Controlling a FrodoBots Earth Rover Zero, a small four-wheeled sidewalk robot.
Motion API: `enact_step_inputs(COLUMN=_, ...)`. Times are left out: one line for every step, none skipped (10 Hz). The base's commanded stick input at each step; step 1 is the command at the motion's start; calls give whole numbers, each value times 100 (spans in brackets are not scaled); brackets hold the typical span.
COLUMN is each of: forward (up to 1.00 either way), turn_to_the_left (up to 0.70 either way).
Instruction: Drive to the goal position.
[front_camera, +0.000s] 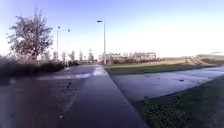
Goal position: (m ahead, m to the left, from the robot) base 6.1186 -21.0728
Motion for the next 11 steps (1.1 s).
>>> enact_step_inputs(forward=70, turn_to_the_left=0)
enact_step_inputs(forward=68, turn_to_the_left=0)
enact_step_inputs(forward=70, turn_to_the_left=0)
enact_step_inputs(forward=70, turn_to_the_left=0)
enact_step_inputs(forward=70, turn_to_the_left=0)
enact_step_inputs(forward=70, turn_to_the_left=0)
enact_step_inputs(forward=70, turn_to_the_left=0)
enact_step_inputs(forward=62, turn_to_the_left=0)
enact_step_inputs(forward=70, turn_to_the_left=0)
enact_step_inputs(forward=70, turn_to_the_left=0)
enact_step_inputs(forward=42, turn_to_the_left=0)
